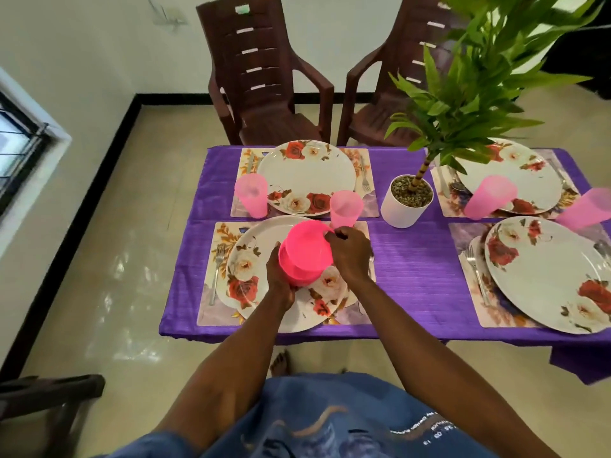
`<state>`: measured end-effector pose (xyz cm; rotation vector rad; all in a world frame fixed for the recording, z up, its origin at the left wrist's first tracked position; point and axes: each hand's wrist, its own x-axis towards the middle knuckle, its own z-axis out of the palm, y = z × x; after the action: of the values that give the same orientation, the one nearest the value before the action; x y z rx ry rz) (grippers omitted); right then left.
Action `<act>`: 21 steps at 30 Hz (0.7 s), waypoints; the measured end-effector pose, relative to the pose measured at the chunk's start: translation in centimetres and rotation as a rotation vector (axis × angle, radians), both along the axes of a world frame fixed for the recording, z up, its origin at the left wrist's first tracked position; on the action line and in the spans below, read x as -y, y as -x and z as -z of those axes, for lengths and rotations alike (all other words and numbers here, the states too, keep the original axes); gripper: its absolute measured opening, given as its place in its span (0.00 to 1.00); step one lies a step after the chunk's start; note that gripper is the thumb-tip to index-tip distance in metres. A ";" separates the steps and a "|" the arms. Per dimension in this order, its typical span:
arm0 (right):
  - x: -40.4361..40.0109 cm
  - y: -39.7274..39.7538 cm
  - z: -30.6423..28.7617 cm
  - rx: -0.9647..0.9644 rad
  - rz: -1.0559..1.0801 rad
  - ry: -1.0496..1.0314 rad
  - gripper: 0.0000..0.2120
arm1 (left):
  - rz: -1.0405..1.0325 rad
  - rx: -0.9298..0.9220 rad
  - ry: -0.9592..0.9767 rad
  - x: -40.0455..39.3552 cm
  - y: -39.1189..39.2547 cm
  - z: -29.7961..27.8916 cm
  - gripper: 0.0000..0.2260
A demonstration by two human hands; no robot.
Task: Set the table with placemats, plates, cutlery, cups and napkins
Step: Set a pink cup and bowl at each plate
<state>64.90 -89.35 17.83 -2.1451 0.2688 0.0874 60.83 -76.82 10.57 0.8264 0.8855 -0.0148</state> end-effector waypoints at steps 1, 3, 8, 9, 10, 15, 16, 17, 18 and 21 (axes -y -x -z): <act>-0.2 -0.3 -0.2 0.014 0.034 -0.061 0.16 | -0.027 0.011 0.012 -0.5 -0.1 0.3 0.17; -0.5 -0.9 -0.6 0.047 0.091 -0.125 0.14 | -0.098 0.035 0.029 -1.6 -0.4 0.8 0.16; -1.1 -1.9 0.2 0.017 0.142 -0.108 0.13 | -0.221 0.045 -0.029 -4.7 -0.5 1.3 0.12; -1.3 -1.7 0.7 -0.013 0.143 -0.093 0.13 | -0.253 0.048 -0.045 -5.3 -0.5 1.5 0.10; -1.5 -1.5 1.2 -0.040 0.141 -0.085 0.10 | -0.278 0.038 -0.068 -6.0 -0.5 1.5 0.09; -2.7 -0.8 4.1 -0.215 0.185 -0.223 0.04 | -0.333 0.050 -0.116 -7.8 0.0 1.3 0.07; -2.9 -1.0 4.6 -0.240 0.194 -0.227 0.05 | -0.332 0.055 -0.123 -8.1 0.1 1.4 0.07; -3.0 -1.2 5.1 -0.260 0.203 -0.228 0.06 | -0.326 0.055 -0.121 -8.3 0.2 1.6 0.07; -3.2 -1.4 5.5 -0.274 0.208 -0.231 0.08 | -0.309 0.050 -0.117 -8.3 0.3 1.3 0.07; -3.5 -2.0 6.3 -0.307 0.212 -0.197 0.11 | -0.263 0.042 -0.089 -8.5 0.5 0.8 0.12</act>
<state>66.85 -85.82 11.48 -1.8913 0.6385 0.3090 60.31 -68.30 9.77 0.7844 0.9546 0.2729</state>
